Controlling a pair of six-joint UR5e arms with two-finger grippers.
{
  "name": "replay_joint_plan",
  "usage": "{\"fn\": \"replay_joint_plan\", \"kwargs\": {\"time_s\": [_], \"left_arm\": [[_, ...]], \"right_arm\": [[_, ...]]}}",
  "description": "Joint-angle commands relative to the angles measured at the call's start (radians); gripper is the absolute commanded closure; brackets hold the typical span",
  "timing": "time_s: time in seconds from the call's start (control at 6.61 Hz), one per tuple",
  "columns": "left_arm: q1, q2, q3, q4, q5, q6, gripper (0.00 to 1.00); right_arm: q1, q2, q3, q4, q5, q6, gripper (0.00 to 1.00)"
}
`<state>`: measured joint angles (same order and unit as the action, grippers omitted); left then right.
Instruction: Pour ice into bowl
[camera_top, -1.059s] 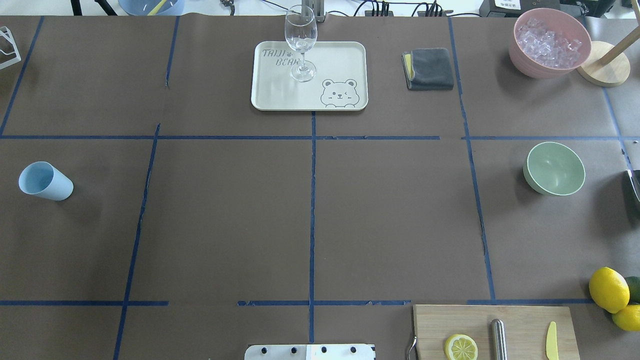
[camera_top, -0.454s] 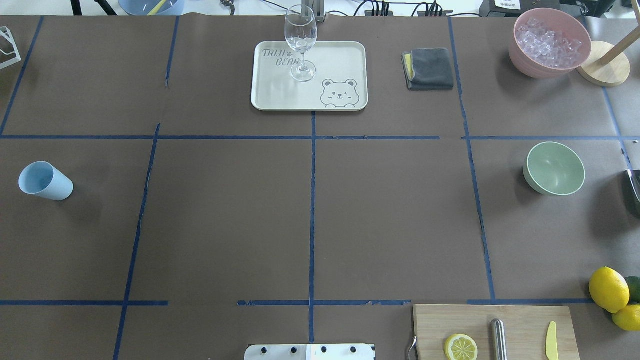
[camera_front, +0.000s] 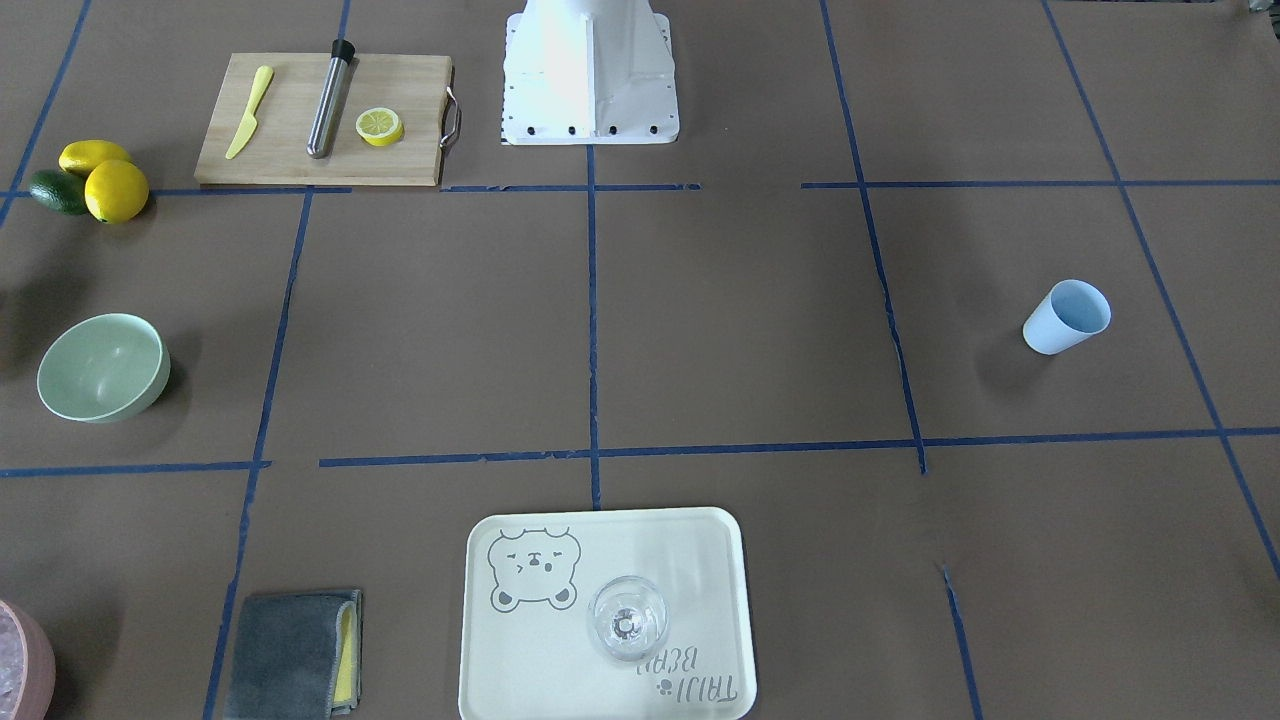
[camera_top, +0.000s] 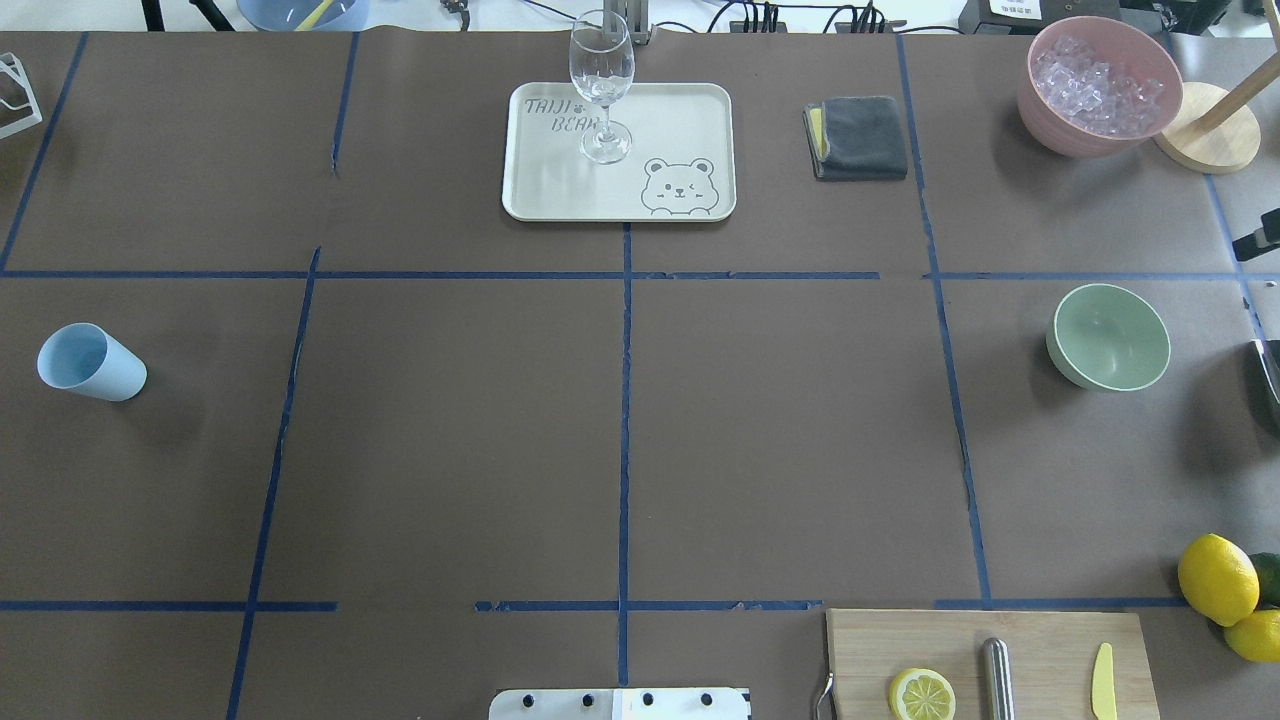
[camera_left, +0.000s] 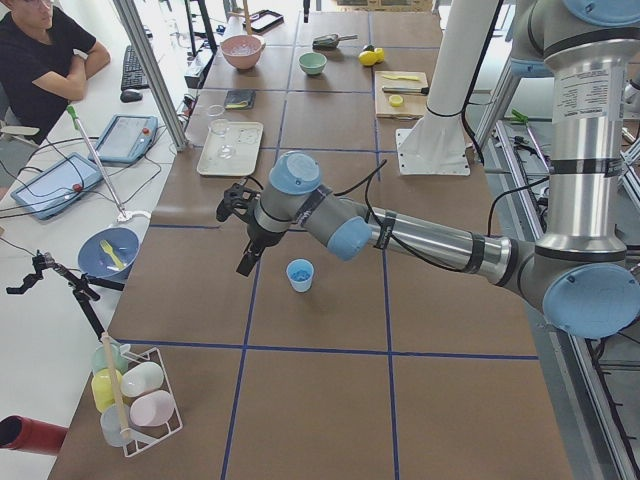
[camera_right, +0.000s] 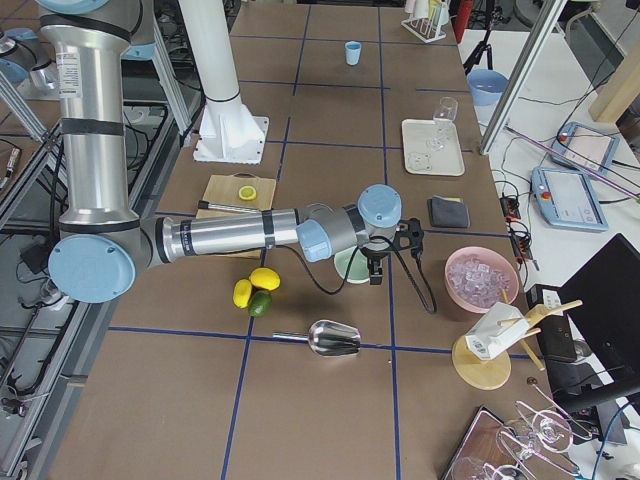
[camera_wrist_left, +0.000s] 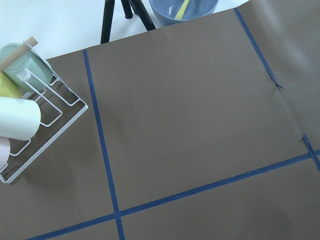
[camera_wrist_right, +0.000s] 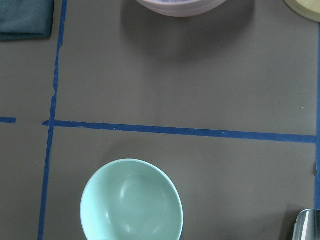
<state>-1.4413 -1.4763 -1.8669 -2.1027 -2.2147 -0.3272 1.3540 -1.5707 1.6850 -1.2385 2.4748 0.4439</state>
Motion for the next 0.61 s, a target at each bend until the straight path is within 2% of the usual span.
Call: {"fn": "replay_joint_plan", "kwargs": {"time_s": [0.0, 0.15, 0.3, 0.45], "left_arm": [[0.143, 0.13, -0.062, -0.211, 0.161, -0.209, 0.0], [0.226, 0.186, -0.104, -0.256, 0.258, -0.286, 0.0], [0.24, 0.192, -0.104, -0.273, 0.288, -0.294, 0.0], [0.267, 0.192, -0.106, -0.284, 0.334, -0.317, 0.0]], "right_arm": [[-0.123, -0.017, -0.048, 0.216, -0.116, 0.198, 0.0], [-0.168, -0.04, -0.114, 0.357, -0.163, 0.235, 0.0], [-0.214, -0.043, -0.186, 0.498, -0.18, 0.325, 0.0], [-0.264, -0.043, -0.242, 0.608, -0.244, 0.379, 0.0]]}}
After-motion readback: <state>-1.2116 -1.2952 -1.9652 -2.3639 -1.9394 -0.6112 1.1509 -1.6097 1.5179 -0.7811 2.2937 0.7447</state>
